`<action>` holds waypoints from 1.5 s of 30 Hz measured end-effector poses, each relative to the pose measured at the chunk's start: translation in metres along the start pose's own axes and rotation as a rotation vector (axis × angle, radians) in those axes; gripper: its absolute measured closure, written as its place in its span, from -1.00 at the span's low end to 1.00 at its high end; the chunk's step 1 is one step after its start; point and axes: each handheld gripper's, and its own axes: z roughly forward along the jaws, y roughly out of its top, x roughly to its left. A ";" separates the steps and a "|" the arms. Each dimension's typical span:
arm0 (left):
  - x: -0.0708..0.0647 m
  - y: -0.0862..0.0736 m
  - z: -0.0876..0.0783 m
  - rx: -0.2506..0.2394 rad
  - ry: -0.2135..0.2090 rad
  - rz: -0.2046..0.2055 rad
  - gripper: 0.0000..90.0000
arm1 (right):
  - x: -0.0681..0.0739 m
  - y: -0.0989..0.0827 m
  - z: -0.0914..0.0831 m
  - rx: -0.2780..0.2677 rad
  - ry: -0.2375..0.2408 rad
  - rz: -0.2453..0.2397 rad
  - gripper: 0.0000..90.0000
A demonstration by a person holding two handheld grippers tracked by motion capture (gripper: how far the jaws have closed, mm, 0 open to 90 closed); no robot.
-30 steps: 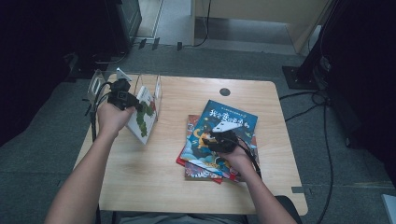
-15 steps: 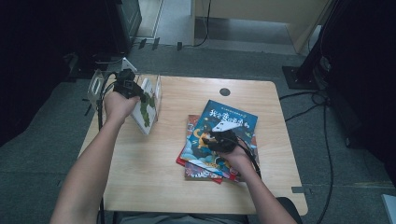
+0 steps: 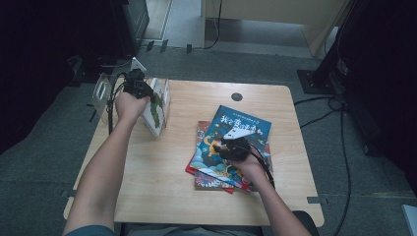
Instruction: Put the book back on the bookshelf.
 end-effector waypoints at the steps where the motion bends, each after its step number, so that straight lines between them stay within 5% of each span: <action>1: 0.000 0.001 0.001 -0.001 -0.004 -0.006 0.72 | 0.000 0.000 0.000 0.000 0.000 0.000 0.19; 13: -0.002 0.004 0.001 -0.001 -0.004 0.007 0.69 | 0.000 -0.001 -0.001 0.001 -0.003 0.006 0.19; 25: 0.001 0.005 -0.026 -0.042 -0.013 0.031 0.43 | 0.000 -0.001 -0.001 0.001 -0.003 0.005 0.19; 45: -0.002 -0.041 -0.055 -0.072 -0.115 0.144 0.22 | -0.002 -0.002 -0.002 0.000 0.001 0.025 0.15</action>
